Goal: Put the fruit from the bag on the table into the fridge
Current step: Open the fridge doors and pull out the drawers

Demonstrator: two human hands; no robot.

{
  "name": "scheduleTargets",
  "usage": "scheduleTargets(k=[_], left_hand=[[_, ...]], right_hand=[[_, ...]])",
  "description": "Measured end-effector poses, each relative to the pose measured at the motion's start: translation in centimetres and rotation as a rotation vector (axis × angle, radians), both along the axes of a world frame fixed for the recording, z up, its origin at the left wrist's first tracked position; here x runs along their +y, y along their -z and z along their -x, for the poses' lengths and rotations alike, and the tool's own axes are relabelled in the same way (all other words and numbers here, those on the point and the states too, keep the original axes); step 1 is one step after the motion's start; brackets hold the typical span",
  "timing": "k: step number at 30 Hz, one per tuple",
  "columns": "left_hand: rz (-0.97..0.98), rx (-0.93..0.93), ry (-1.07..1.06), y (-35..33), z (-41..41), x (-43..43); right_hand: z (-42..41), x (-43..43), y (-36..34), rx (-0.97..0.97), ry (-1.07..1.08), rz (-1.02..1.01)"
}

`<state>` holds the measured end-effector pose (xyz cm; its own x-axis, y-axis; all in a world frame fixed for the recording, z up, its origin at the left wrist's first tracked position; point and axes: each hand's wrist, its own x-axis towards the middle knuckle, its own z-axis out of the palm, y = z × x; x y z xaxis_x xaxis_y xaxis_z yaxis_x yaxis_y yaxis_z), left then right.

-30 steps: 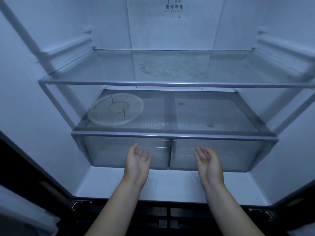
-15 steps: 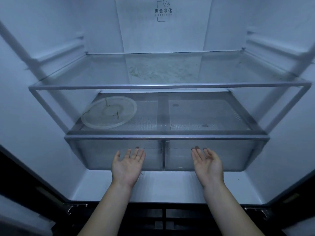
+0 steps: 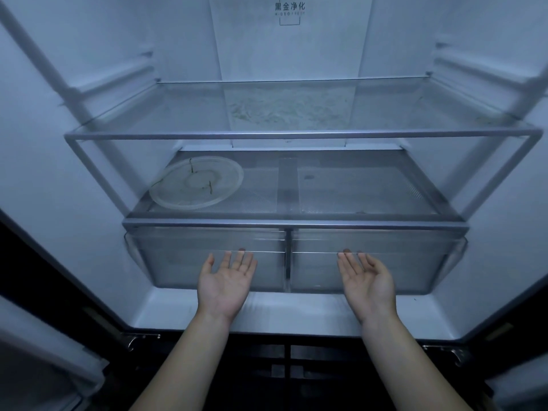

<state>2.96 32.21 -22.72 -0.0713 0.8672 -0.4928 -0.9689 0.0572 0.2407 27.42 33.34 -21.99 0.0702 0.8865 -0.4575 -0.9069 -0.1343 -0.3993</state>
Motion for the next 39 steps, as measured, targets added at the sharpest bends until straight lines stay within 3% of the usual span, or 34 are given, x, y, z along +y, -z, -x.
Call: scheduleTargets(k=[39], left_hand=[[-0.121,-0.112,0.139,2.3,0.5,-8.9]], right_hand=[[-0.5,-8.5,2.6,0.018,-0.035,-0.128]])
